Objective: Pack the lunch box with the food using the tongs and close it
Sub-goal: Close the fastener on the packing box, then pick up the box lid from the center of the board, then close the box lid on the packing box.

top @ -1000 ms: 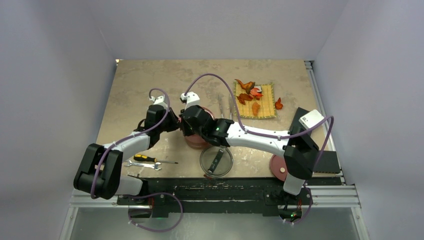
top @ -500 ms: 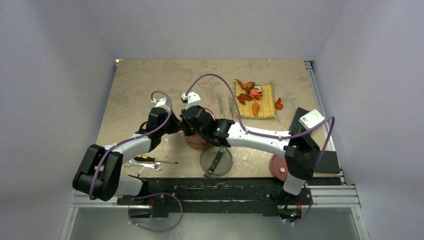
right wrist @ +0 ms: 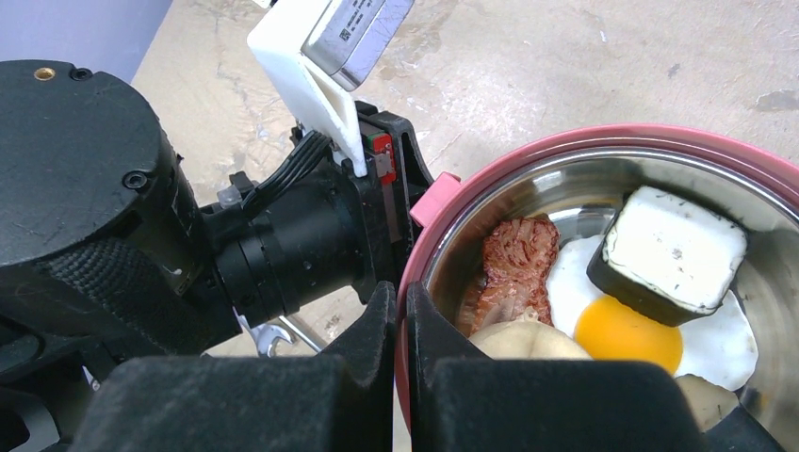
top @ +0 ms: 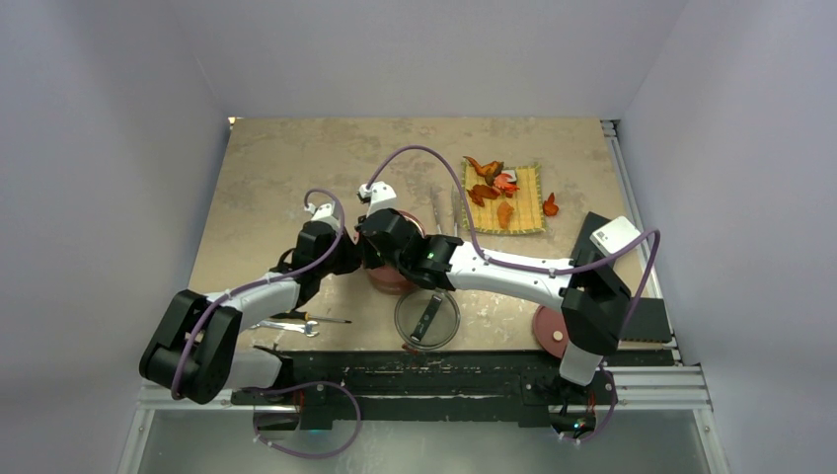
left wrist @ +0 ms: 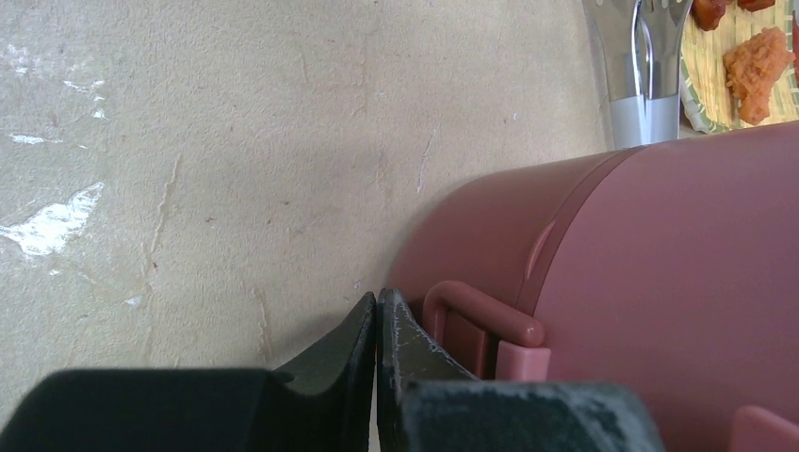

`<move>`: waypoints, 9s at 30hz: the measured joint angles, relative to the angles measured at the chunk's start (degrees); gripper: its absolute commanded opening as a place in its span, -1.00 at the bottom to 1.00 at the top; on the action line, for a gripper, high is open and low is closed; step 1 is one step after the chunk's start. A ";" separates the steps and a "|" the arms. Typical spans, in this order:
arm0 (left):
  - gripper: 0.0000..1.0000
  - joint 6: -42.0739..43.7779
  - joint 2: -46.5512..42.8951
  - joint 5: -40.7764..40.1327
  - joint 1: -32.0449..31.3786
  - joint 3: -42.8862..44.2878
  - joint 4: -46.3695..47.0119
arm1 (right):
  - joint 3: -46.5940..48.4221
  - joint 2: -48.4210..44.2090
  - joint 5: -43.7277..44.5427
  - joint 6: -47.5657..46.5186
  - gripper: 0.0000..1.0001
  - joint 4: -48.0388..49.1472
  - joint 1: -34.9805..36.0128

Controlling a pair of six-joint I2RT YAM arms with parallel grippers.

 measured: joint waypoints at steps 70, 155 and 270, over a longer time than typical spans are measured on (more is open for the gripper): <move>0.14 2.12 -26.32 -12.70 -0.83 8.76 -31.85 | -0.24 -5.75 -0.11 0.61 -0.49 -8.26 0.17; 0.58 18.86 -12.41 -4.17 5.29 28.76 -30.10 | -22.73 -21.79 -10.34 6.62 -1.00 -25.27 -36.48; 0.46 22.34 -11.10 5.35 -1.03 20.57 -29.86 | -0.24 -9.60 -8.66 -15.98 0.97 -21.81 -12.48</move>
